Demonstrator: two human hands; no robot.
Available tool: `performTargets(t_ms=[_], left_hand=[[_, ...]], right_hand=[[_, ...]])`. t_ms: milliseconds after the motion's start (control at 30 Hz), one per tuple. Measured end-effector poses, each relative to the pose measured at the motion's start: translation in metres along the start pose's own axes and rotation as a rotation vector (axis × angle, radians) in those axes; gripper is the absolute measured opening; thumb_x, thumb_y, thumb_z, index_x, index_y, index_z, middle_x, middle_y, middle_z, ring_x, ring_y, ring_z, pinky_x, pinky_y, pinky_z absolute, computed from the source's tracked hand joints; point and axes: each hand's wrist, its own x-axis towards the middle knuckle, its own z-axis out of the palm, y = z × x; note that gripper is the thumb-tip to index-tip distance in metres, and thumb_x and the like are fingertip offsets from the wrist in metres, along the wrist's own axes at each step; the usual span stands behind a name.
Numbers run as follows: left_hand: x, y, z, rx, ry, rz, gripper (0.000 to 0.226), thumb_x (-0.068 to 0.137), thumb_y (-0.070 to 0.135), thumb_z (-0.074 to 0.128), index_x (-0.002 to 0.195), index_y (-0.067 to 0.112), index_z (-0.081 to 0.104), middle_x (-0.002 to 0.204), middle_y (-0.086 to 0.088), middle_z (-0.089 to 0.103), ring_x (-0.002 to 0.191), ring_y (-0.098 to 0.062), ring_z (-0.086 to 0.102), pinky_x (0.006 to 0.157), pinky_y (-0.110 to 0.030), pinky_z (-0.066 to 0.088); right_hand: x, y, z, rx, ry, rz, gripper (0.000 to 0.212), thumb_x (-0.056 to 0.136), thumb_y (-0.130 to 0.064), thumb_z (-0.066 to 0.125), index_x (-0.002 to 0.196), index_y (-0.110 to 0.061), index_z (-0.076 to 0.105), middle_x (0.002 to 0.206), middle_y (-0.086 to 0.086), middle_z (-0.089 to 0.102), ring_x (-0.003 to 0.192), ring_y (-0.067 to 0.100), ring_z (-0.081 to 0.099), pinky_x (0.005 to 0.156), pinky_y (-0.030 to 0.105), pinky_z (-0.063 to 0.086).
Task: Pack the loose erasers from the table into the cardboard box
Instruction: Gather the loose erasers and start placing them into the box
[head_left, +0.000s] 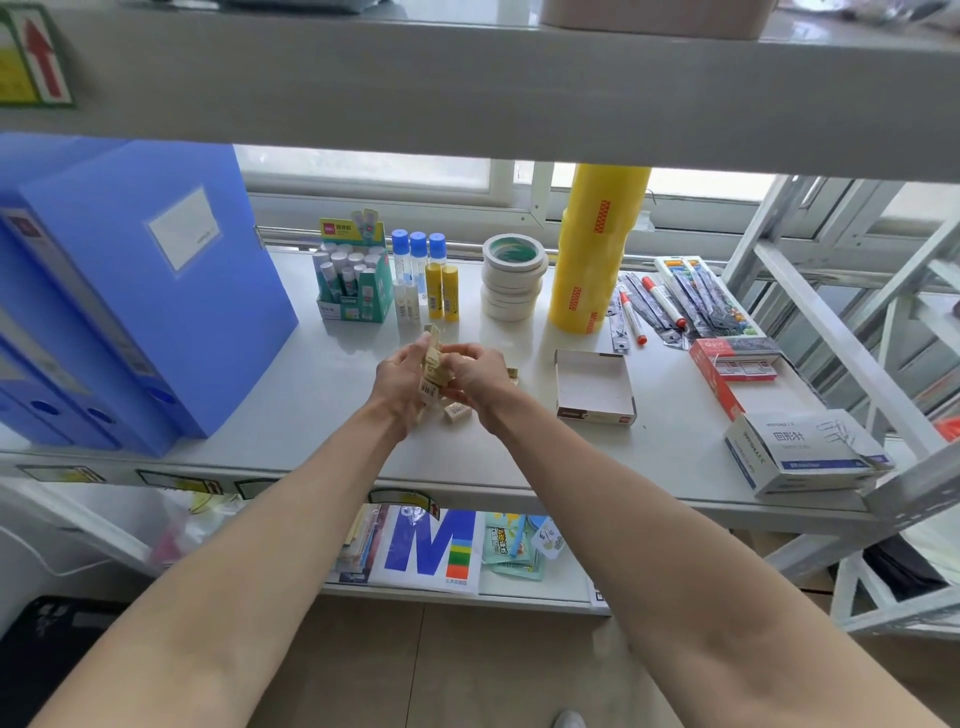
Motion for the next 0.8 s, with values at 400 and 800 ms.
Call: performTargets(t_ms=[400, 800], left_hand=[[-0.001, -0.006, 0.036, -0.697, 0.057, -0.238, 0.033, 0.098, 0.025, 0.030, 0.090, 0.009, 0.058, 0.075, -0.008, 0.063, 0.081, -0.021, 0.060, 0.079, -0.028, 0.048], [0.017, -0.017, 0.030, -0.606, -0.099, -0.200, 0.016, 0.096, 0.019, 0.058, 0.098, 0.003, 0.062, 0.095, -0.016, 0.067, 0.095, -0.030, 0.064, 0.089, -0.045, 0.053]], right_hand=[[0.008, -0.022, 0.012, -0.929, 0.169, -0.399, 0.026, 0.087, -0.014, 0.060, 0.111, -0.010, 0.069, 0.118, 0.012, 0.060, 0.107, 0.025, 0.059, 0.093, 0.031, 0.047], [0.015, -0.003, -0.053, 0.082, 0.166, -0.143, 0.026, 0.087, -0.011, 0.068, 0.110, -0.002, 0.061, 0.082, 0.013, 0.065, 0.059, 0.016, 0.060, 0.051, 0.022, 0.049]])
